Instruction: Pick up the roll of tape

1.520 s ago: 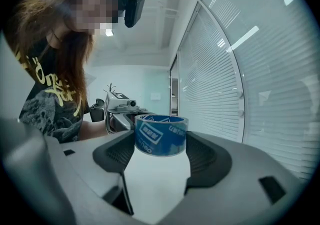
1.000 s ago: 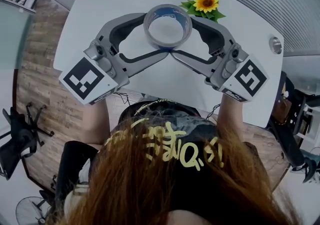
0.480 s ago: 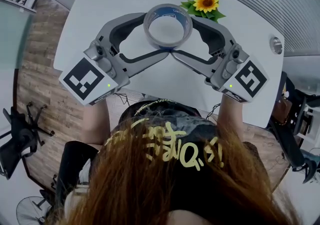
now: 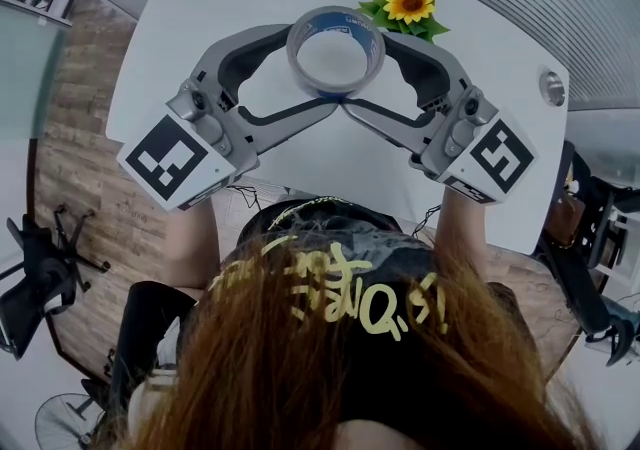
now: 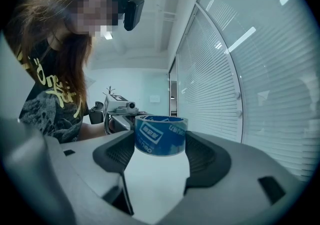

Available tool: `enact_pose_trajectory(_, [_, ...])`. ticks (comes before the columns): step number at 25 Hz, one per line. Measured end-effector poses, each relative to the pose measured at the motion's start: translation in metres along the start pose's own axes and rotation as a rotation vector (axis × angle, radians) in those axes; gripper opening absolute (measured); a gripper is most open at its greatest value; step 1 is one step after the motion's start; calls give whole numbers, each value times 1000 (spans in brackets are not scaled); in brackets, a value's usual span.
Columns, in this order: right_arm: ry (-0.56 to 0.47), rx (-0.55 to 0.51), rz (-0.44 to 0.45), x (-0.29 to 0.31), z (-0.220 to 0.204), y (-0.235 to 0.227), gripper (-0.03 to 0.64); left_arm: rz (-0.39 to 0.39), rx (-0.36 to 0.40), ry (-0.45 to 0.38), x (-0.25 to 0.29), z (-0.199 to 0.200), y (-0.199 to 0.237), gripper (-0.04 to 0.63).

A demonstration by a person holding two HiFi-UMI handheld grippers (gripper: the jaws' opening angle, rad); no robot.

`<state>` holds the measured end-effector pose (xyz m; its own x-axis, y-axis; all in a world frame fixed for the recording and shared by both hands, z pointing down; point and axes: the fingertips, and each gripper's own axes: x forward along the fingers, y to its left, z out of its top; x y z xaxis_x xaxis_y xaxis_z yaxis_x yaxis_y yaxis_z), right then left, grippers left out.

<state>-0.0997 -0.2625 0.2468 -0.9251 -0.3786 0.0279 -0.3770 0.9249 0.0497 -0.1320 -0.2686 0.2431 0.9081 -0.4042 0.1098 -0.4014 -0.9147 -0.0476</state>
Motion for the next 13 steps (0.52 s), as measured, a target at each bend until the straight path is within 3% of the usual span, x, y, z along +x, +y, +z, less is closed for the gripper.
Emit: enact_pose_trajectory(13, [1,4,2,6,-1,0,316,3,0,-9,-4,-1,4,341])
